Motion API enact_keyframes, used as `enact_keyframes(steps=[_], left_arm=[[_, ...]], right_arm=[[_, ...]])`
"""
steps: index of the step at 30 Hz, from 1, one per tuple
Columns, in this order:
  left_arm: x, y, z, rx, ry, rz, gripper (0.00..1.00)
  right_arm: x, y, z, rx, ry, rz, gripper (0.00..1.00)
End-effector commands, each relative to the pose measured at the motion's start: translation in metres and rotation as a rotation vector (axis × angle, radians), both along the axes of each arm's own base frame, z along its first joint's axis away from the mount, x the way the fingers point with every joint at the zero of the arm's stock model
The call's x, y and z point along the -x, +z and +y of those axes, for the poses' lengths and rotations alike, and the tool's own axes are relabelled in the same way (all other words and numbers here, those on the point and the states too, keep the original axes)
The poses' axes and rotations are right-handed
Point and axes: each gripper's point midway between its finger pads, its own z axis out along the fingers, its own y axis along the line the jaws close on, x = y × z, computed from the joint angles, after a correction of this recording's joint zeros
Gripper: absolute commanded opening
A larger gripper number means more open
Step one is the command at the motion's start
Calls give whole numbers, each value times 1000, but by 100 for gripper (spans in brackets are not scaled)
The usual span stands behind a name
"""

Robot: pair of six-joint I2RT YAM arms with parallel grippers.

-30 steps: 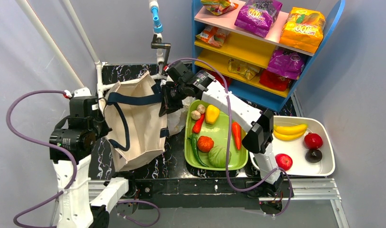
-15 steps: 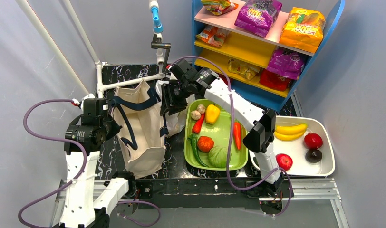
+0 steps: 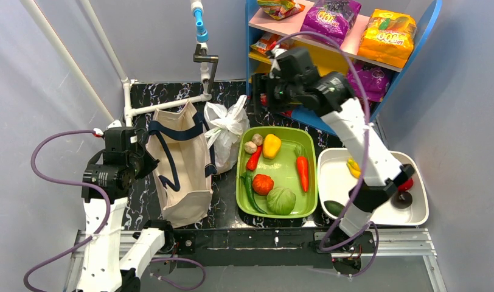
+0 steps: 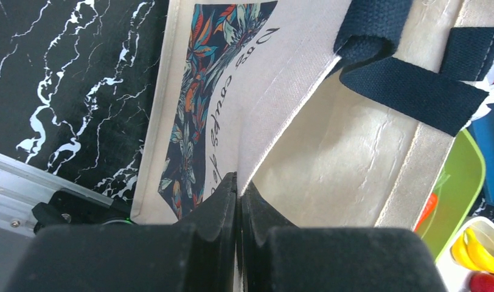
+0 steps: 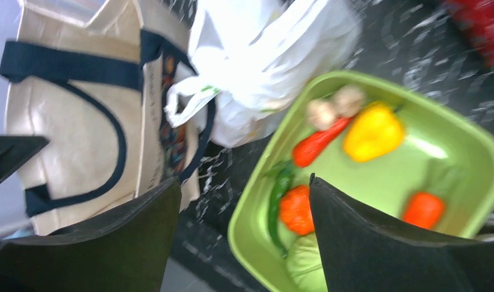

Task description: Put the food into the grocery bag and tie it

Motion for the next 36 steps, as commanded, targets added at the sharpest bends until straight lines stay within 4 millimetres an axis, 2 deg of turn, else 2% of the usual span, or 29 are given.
enact_keyframes(steps=[1,4,9,14,20,27,33,36], left_arm=[[-1,5,-5,39,5,-58,0],[1,6,-6,42,0,-58,0],[4,4,-7,45,-14,-54,0],[7,1,-4,30,-6,-48,0],[7,6,-9,45,-32,-54,0],[6,5,-15,75,-48,-48,0],[3,5,-17,83,-57,-46,0],[2,4,-19,93,-60,-40,0]], right_arm=[[-33,44,-51,58,-155,-289,86],[-50,77,-73,8,-245,-392,89],[-78,119,-112,-60,-388,-485,91],[-100,146,-146,-108,-487,-549,91],[-124,177,-184,-220,-559,-601,89],[-148,192,-219,-229,-641,-657,87],[-172,188,-239,-214,-679,-672,87],[-186,178,-244,-194,-693,-657,86]])
